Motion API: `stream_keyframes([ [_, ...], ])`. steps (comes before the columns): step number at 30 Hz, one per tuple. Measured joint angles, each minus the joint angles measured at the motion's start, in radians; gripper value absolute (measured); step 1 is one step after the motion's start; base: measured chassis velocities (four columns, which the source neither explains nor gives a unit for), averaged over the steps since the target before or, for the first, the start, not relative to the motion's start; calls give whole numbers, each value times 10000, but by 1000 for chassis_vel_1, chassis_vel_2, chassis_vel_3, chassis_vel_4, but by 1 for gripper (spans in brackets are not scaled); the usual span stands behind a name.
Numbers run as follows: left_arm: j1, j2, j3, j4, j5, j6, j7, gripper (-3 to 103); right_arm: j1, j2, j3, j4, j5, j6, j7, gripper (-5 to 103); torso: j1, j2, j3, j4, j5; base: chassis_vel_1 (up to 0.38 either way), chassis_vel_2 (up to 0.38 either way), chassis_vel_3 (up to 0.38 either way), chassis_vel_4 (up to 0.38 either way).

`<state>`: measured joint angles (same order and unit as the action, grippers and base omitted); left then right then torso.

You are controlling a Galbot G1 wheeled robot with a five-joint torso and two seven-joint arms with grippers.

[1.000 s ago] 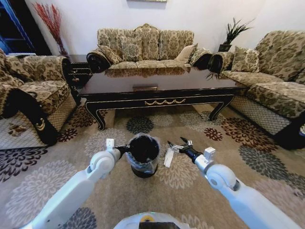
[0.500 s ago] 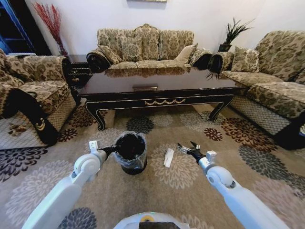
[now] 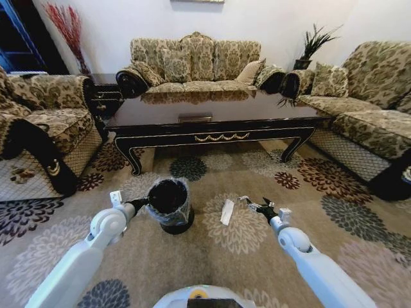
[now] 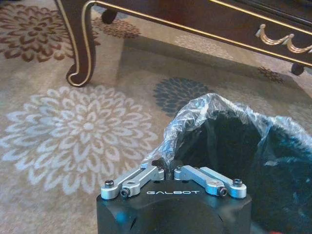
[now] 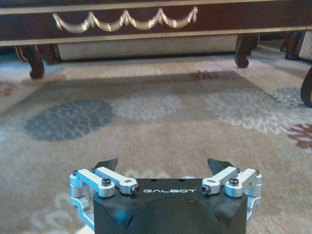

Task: Move to the front of the table and pick up the trash from the floor, then place it into the trash bin.

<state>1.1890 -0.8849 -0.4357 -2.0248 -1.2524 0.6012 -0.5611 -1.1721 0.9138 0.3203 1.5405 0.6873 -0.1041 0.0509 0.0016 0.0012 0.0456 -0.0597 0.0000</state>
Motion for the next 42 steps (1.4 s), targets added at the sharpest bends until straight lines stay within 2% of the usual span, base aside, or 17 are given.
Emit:
stream_keyframes([
  [8, 223, -192, -150, -134, -35, -58, -55, 4, 175, 87, -115, -670, -199, 92, -149, 100, 1, 0, 0, -7, -1, 0, 0, 0, 0],
  [31, 108, -281, -77, 108, -41, -65, -111, 4, 831, 362, -579, -1587, -680, -52, -117, 100, 1, 0, 0, -4, -1, -4, 7, 6, -5],
  [42, -64, -174, 53, 165, -146, -65, -108, 4, 2000, 787, -1493, -3430, -1102, -57, -191, 100, 2, 0, 0, -4, 0, 0, 0, 0, 0],
])
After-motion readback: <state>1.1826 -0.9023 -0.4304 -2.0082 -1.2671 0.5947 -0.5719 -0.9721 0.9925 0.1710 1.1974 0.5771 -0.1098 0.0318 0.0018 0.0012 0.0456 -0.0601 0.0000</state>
